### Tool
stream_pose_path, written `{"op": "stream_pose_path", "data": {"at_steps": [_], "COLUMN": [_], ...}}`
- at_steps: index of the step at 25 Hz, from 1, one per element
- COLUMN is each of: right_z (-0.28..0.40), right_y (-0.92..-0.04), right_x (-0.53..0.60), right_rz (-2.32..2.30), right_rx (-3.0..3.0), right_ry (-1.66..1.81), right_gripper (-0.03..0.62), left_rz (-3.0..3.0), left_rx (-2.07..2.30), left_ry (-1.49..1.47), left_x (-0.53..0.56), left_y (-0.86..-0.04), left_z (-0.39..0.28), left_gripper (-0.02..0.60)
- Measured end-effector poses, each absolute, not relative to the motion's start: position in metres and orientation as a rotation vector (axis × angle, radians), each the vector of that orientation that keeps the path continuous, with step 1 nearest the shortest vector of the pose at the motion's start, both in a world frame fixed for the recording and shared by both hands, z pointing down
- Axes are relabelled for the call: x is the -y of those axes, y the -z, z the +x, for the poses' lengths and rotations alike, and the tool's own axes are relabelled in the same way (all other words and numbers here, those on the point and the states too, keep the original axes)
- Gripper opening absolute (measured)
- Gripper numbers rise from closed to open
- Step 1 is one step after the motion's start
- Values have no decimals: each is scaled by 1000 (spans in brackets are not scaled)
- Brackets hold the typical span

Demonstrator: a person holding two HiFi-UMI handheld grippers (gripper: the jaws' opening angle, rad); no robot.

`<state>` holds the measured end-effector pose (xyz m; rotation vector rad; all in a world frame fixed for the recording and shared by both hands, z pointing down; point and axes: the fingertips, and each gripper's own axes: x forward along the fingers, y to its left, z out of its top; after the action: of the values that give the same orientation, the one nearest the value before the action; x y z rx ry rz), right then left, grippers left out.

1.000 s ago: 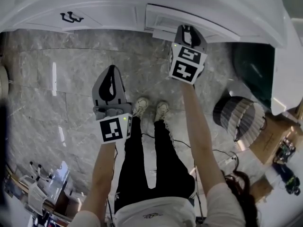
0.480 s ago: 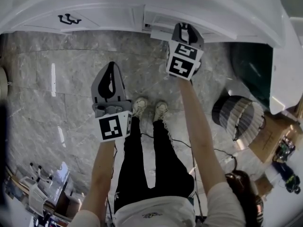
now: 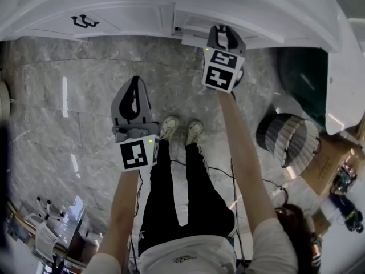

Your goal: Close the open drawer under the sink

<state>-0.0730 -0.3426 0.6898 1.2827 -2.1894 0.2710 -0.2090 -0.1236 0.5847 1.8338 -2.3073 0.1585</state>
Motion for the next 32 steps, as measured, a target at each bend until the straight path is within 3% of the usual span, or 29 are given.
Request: {"op": "stream_pose_path", "data": {"at_steps": [2, 4, 7, 16, 25, 26, 28, 32], "right_z": [-75, -77, -74, -66, -52, -48, -34, -9], "right_y": [-691, -692, -694, -660, -580, -562, -517, -413], "right_x": [340, 335, 324, 291, 278, 277, 275, 262], "right_rz": [1272, 1257, 1255, 1281, 1322, 1349, 1438, 1578], "right_rx": [2198, 2214, 2221, 2239, 2227, 2242, 2280, 2377], "right_ry": [-279, -300, -336, -407, -399, -397, -388, -294], "right_gripper": [144, 199, 219, 222, 221, 206, 111, 46], "left_rz": [1829, 1838, 1869, 1878, 1979, 1999, 2044, 2126], "left_rx": [2311, 2312, 2311, 2334, 2338, 2341, 2345, 2353], "left_ry": [-158, -144, -137, -122, -32, -28, -17, 89], "left_x": [120, 119, 115, 105, 113, 114, 118, 121], "left_y": [-584, -581, -574, -544, -463, -449, -420, -345], "left_z": [-210, -209, -206, -201, -174, -171, -161, -137], "left_gripper": [20, 20, 20, 20, 20, 20, 20, 20]}}
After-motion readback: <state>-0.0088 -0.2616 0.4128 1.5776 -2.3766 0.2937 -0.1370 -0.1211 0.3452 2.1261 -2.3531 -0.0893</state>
